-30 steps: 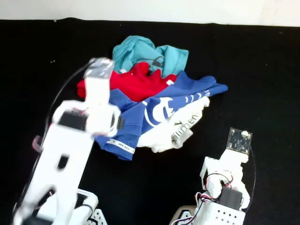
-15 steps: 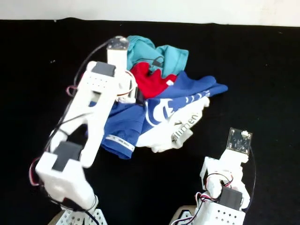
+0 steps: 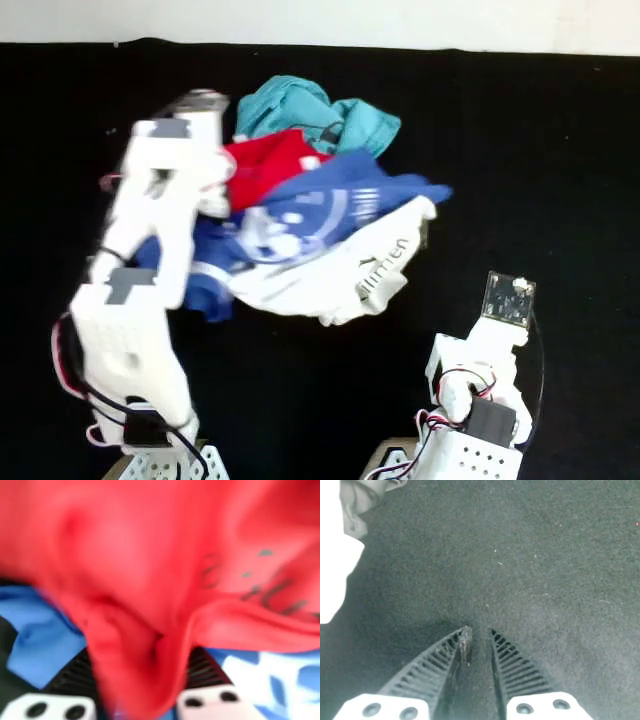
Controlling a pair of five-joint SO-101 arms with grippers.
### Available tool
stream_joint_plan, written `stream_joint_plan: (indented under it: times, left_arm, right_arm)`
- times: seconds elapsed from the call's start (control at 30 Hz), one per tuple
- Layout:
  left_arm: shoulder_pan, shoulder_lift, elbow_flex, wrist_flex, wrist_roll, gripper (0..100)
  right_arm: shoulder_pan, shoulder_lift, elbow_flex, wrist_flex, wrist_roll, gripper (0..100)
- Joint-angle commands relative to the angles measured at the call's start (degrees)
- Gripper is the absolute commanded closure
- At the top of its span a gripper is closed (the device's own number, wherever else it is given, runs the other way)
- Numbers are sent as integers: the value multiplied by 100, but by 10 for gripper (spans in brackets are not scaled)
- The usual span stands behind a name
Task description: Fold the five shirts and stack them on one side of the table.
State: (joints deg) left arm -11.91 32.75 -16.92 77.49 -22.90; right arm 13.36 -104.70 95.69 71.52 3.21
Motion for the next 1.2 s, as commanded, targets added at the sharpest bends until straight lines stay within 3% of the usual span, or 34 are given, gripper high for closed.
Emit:
stream_joint_plan:
  times: [0.0,0.13,0.33,0.53,0.7,0.87,1.03,1.17]
  left_arm:
    - [-1437,22,-769,360,-308,992]
    - [-2580,22,-1912,721,-782,992]
    - [-4136,57,-3776,712,-879,992]
    - [-4796,75,-4787,756,-870,992]
    - [-4673,57,-4804,1231,-870,971]
    - [-4057,-84,-4980,2462,-809,777]
    - [-3380,-910,-4391,2453,-352,713]
    - [-2484,-2079,-2923,2453,-343,713]
  right_arm:
    - [-22,-31,760,-13,9,933]
    - [-22,-31,760,-13,9,933]
    - [-22,-31,760,-13,9,933]
    - [-22,-31,760,-13,9,933]
    - [-22,-31,760,-13,9,933]
    - [-22,-31,760,-13,9,933]
    - [-22,-31,760,-13,9,933]
    - [-22,-31,760,-13,9,933]
